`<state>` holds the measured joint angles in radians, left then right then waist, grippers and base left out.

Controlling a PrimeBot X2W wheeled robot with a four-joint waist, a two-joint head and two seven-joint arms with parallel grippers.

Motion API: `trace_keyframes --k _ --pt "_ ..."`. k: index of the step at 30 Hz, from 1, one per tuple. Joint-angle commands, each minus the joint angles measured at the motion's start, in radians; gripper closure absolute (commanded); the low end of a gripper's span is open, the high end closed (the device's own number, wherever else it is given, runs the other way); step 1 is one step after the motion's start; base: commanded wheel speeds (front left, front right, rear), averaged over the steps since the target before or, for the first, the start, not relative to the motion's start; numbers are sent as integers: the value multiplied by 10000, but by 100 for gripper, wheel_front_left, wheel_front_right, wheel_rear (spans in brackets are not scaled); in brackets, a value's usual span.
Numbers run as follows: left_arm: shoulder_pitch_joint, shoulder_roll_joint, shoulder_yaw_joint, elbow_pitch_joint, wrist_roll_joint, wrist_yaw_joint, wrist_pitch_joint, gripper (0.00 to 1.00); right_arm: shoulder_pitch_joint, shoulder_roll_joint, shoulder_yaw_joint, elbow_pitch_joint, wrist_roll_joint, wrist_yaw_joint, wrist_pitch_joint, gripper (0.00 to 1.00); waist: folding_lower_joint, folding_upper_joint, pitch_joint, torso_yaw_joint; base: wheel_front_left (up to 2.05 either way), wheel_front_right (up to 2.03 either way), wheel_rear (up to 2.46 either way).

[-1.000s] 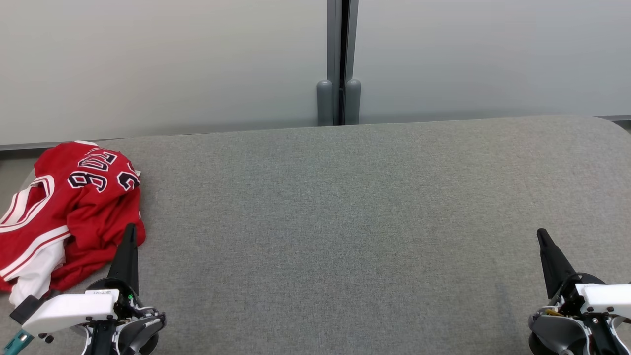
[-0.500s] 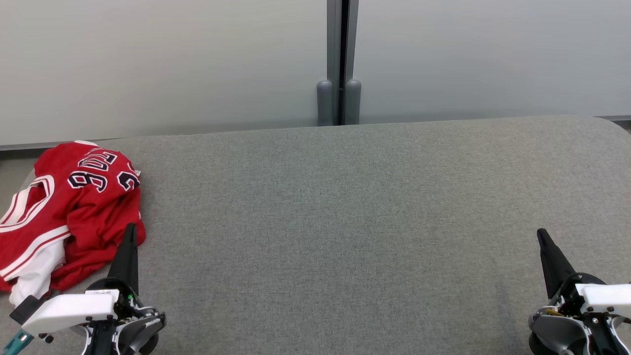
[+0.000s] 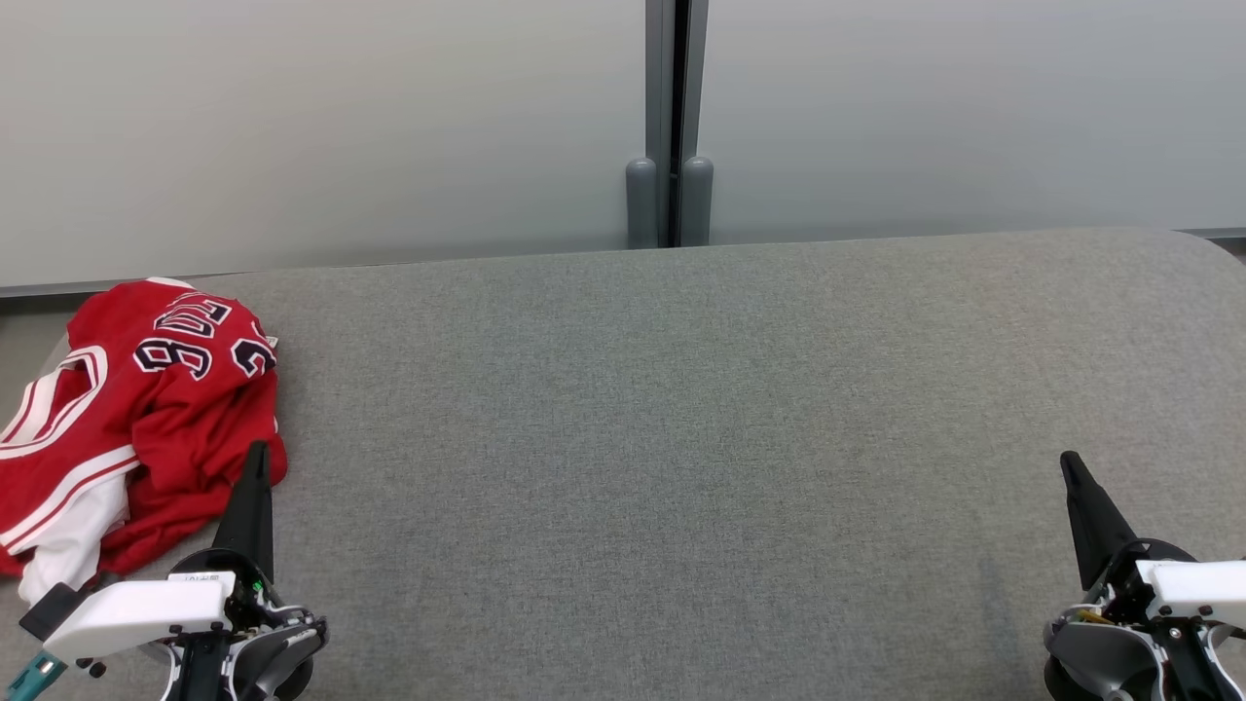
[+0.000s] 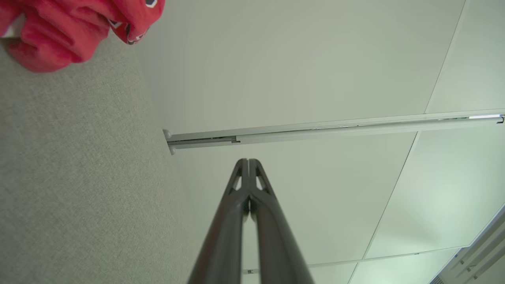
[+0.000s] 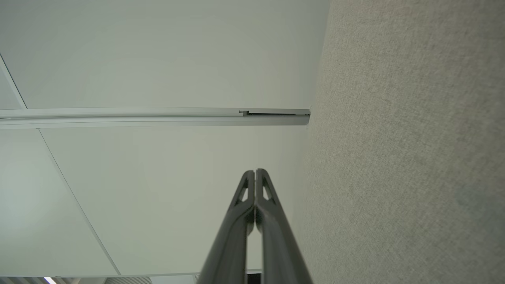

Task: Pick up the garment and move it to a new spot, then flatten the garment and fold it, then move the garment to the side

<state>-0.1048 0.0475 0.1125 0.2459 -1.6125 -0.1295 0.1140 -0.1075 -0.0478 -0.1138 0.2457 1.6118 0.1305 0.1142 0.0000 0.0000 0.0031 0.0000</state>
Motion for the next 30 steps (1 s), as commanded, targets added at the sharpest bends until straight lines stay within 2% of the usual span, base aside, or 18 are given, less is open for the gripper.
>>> trace_keyframes --k 1,30 --pt "-103 56 39 -26 -11 -32 29 100 -44 -41 -9 -27 26 4 27 100 0 0 0 0 0 0 0" --pt "-103 56 39 -26 -11 -32 29 100 -44 -42 -9 -27 26 4 27 100 0 0 0 0 0 0 0"
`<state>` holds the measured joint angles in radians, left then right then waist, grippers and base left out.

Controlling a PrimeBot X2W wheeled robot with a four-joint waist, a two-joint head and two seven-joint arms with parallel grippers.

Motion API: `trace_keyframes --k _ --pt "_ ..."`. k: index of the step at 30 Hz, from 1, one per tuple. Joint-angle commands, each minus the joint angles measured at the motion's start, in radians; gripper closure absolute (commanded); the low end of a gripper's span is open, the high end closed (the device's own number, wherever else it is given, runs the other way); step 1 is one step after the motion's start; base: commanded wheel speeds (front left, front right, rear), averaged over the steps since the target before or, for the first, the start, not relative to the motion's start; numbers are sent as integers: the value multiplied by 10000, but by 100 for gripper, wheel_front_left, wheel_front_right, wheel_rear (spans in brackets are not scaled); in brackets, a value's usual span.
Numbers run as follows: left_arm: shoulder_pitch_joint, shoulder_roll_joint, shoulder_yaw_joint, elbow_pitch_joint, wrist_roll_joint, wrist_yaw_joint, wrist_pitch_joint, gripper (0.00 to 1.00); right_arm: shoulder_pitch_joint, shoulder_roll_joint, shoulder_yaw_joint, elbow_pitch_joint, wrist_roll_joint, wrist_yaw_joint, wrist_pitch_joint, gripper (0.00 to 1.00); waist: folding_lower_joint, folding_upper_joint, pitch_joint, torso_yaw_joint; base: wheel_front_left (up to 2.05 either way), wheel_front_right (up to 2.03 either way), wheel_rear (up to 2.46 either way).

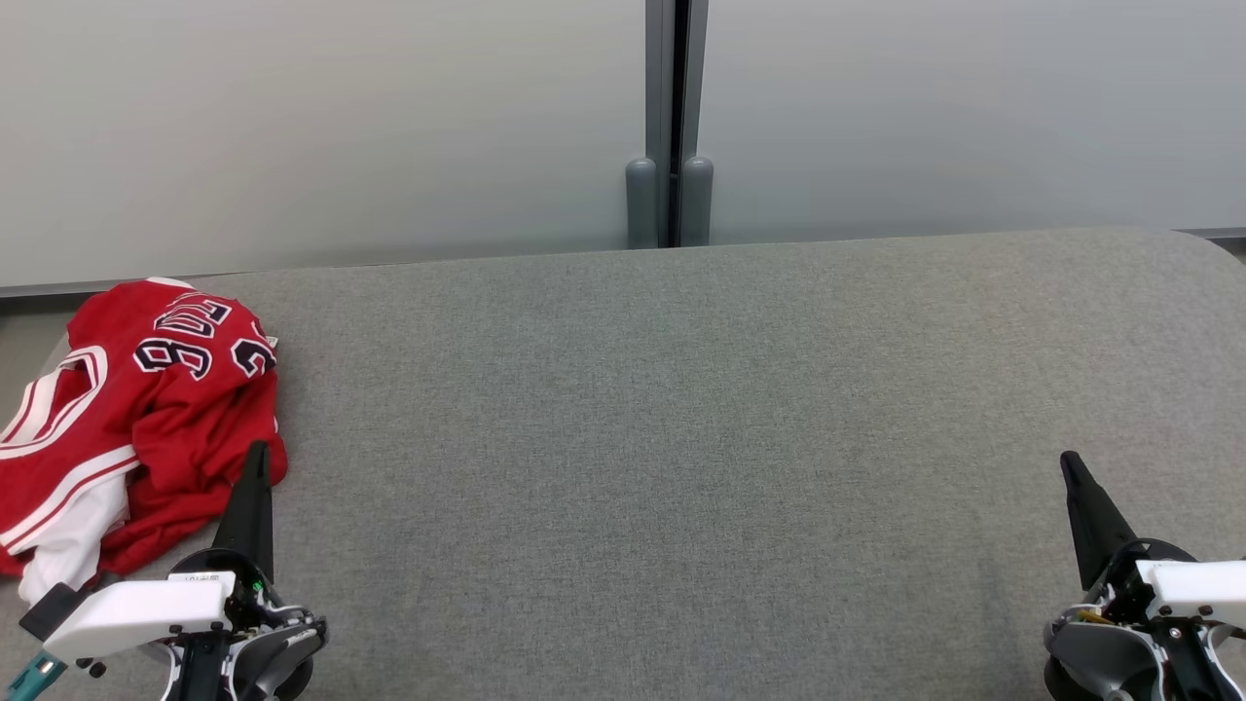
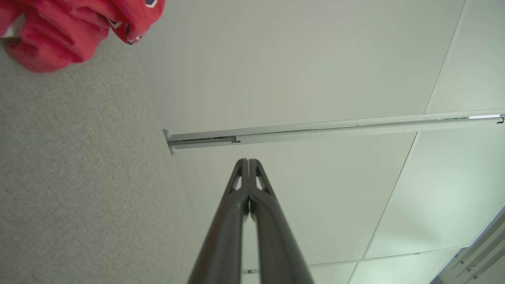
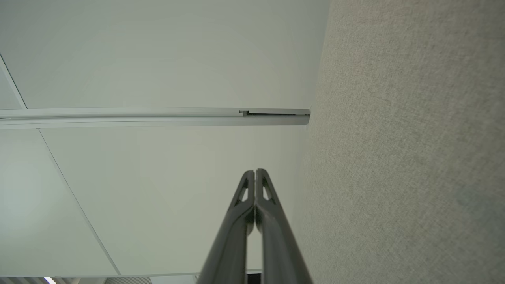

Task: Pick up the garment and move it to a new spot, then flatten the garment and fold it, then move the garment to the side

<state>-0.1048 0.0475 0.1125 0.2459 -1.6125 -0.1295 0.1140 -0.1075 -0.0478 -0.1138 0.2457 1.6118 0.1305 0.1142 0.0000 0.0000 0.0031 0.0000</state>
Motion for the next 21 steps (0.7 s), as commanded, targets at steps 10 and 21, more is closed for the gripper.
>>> trace_keyframes --k 10,21 --pt "-103 56 39 -27 -11 -32 29 100 -44 -42 -8 -27 26 4 27 100 0 0 0 0 0 0 0" --pt "-103 56 39 -27 -11 -32 29 100 -44 -42 -8 -27 25 4 27 100 0 0 0 0 0 0 0"
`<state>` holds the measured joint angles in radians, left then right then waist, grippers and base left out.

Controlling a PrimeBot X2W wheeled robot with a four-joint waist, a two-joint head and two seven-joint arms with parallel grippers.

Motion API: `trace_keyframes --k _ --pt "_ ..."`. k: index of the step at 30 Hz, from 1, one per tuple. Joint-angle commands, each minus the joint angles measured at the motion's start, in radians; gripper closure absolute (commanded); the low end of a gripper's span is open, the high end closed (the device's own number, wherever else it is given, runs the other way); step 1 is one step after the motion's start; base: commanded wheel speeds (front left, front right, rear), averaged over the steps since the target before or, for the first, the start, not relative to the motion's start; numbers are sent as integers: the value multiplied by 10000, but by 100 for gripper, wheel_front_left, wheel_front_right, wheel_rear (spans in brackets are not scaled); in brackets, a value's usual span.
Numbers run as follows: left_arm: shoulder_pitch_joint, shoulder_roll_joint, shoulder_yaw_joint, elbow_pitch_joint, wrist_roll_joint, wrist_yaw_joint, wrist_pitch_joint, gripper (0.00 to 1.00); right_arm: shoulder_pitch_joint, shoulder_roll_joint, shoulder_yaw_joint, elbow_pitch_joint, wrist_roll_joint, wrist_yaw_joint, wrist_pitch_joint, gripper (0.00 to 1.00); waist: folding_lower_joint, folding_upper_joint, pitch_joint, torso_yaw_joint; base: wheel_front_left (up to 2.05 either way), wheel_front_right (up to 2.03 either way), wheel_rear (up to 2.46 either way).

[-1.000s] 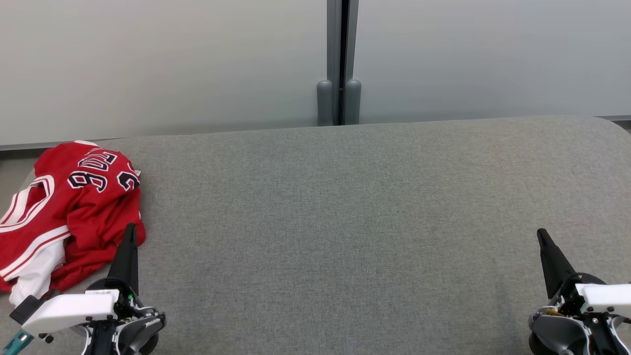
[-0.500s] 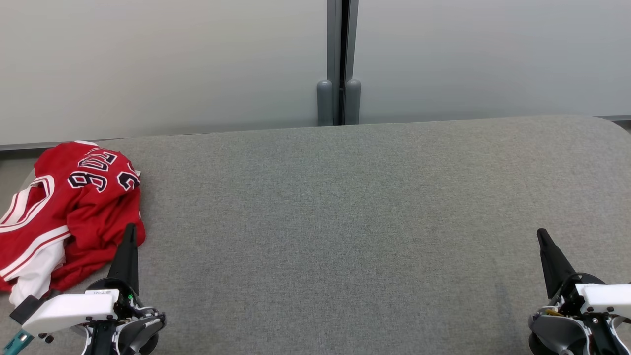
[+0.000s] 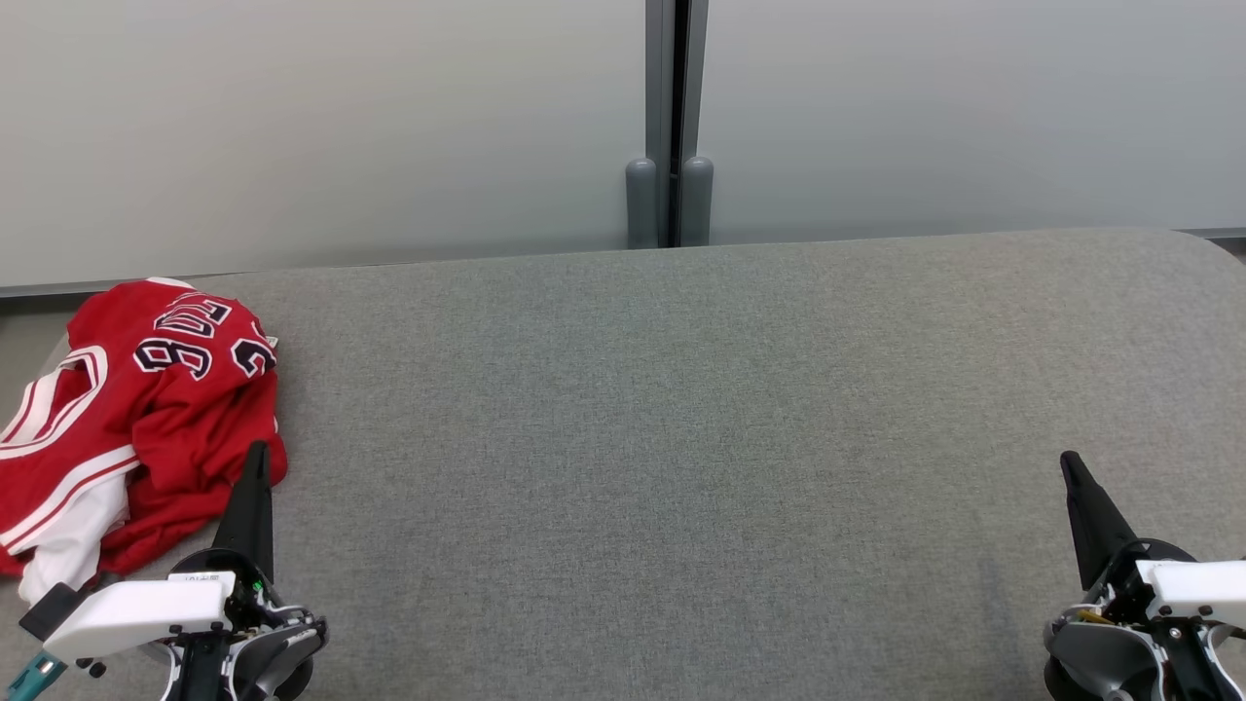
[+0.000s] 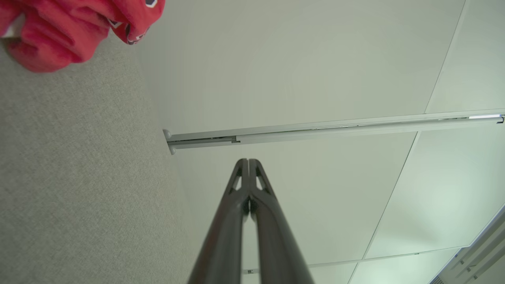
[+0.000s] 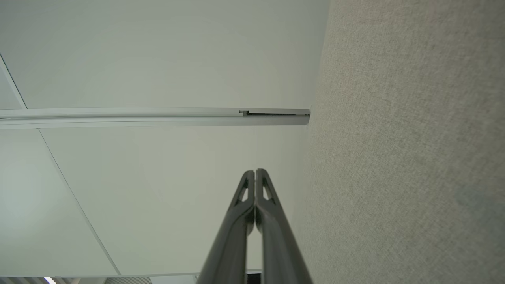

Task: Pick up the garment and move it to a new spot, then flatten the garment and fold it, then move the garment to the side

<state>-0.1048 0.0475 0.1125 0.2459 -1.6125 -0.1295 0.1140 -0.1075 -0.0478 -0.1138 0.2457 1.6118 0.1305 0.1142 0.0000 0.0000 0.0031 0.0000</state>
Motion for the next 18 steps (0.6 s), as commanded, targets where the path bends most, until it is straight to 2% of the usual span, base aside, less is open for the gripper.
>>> trace_keyframes --k 1,6,7,18 --pt "-103 56 39 -27 -11 -32 29 100 -44 -42 -8 -27 25 4 27 100 0 0 0 0 0 0 0" --pt "-103 56 39 -27 -11 -32 29 100 -44 -42 -8 -27 25 4 27 100 0 0 0 0 0 0 0" --pt "0 0 0 0 0 0 0 0 0 0 0 0 0 0 0 0 0 0 0 0 0 0 0" --pt "327 -51 -309 61 195 0 -392 0 291 64 265 -8 -364 -1 -426 0 0 0 7 -8 0 0 0"
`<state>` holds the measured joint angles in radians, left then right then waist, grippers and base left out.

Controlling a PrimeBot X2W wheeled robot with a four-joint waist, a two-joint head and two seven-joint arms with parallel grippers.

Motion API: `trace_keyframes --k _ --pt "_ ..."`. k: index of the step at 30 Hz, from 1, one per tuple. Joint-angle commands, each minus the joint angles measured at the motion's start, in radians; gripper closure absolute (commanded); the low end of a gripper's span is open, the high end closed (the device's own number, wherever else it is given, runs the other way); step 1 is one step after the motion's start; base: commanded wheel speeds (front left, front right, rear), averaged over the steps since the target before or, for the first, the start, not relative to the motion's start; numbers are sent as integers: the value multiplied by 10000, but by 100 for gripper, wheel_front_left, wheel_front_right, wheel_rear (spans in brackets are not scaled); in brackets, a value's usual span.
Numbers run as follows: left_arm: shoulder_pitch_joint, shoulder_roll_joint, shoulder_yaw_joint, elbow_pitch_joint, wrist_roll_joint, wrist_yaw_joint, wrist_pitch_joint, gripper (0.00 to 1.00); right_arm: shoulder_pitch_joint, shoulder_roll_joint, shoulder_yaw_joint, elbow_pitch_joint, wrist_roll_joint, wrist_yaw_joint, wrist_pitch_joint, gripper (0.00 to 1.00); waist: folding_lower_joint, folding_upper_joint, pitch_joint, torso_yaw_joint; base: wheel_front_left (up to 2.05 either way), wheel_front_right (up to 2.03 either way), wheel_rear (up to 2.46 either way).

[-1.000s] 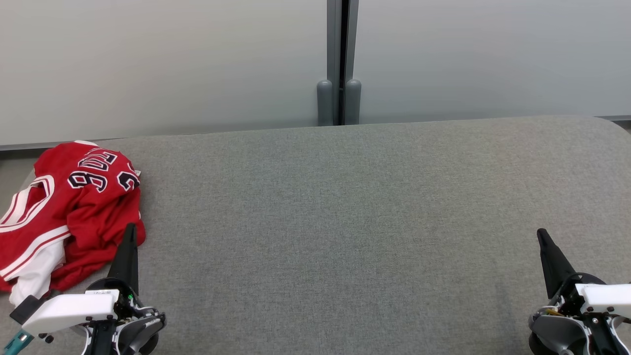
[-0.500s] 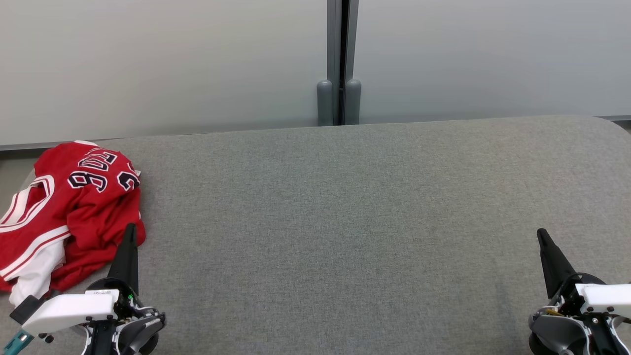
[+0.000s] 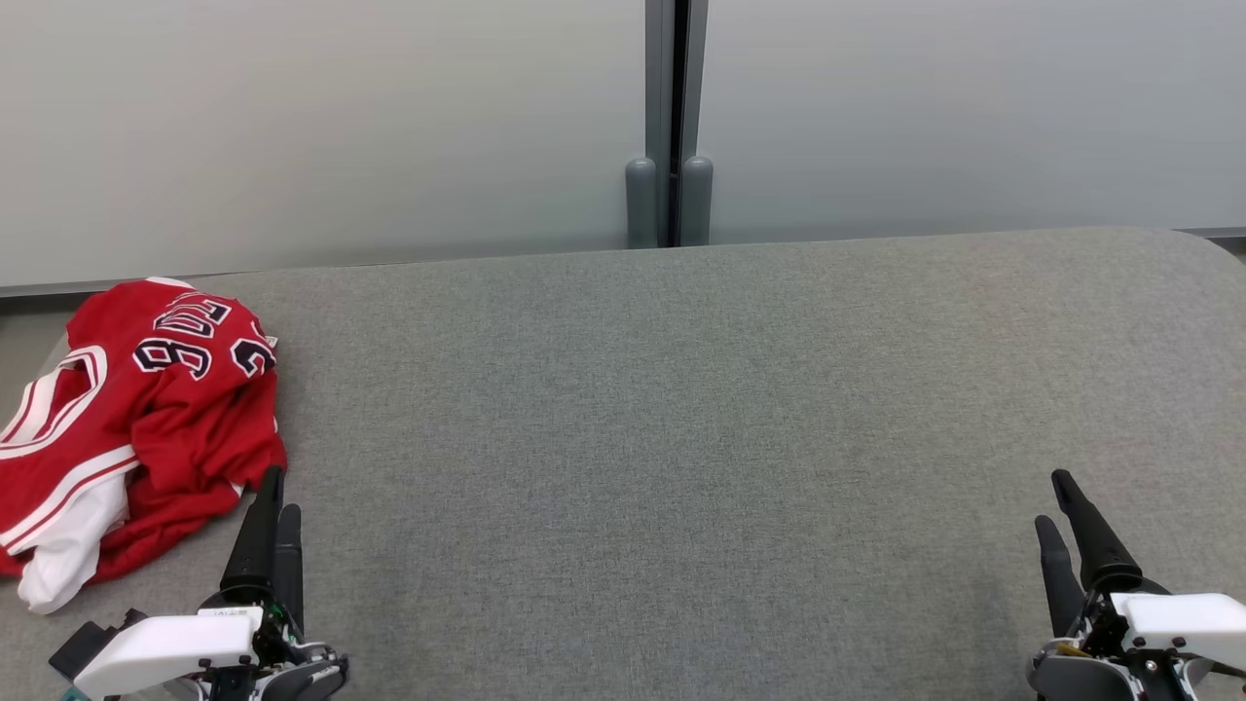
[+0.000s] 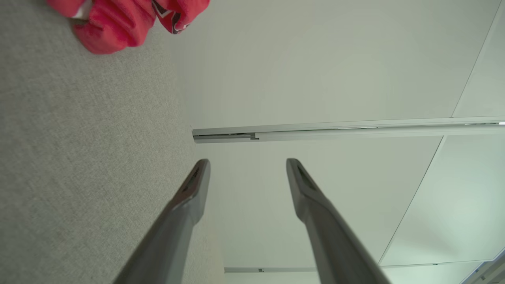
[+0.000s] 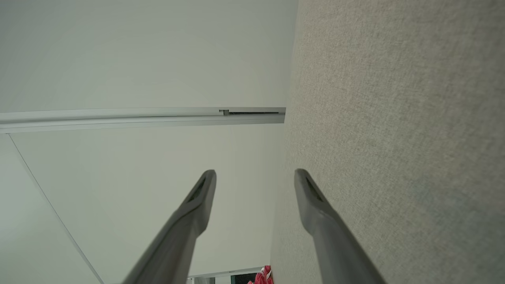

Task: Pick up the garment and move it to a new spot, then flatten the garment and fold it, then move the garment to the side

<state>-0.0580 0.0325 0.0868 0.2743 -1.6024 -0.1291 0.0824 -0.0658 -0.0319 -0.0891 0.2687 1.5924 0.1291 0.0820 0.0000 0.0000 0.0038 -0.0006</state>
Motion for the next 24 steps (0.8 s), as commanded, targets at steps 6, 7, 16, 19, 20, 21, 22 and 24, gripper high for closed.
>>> trace_keyframes --k 6,7,16,19,20,21,22,24 --pt "-91 189 -253 -279 493 -5 -335 0 -91 -105 -12 -329 -1106 13 -344 0 0 0 6 -5 0 0 0" --pt "-88 210 -293 -275 625 -5 -386 0 -87 -105 -18 -352 -1345 13 -390 0 0 0 5 -5 0 0 0" --pt "-39 216 -432 -230 2385 161 -788 0 -17 -116 73 -730 -3959 15 -788 0 0 0 -11 2 0 0 0" --pt "-7 213 -495 -202 3130 299 -909 0 24 -121 139 -845 -4818 15 -907 0 0 0 -15 2 0 0 0" --pt "2 214 -525 -191 3382 333 -950 0 39 -123 165 -880 -5072 15 -951 0 0 0 -18 1 0 0 0" --pt "16 212 -529 -176 3615 381 -989 0 55 -125 180 -914 -5325 15 -990 0 0 0 -22 0 0 0 0" --pt "27 218 -548 -160 3874 425 -1029 0 75 -127 194 -937 -5577 15 -1030 0 0 0 -27 -2 0 0 0" --pt "50 224 -572 -128 4356 510 -1106 0 108 -130 238 -971 -6023 16 -1104 0 0 0 -34 -8 0 0 0"
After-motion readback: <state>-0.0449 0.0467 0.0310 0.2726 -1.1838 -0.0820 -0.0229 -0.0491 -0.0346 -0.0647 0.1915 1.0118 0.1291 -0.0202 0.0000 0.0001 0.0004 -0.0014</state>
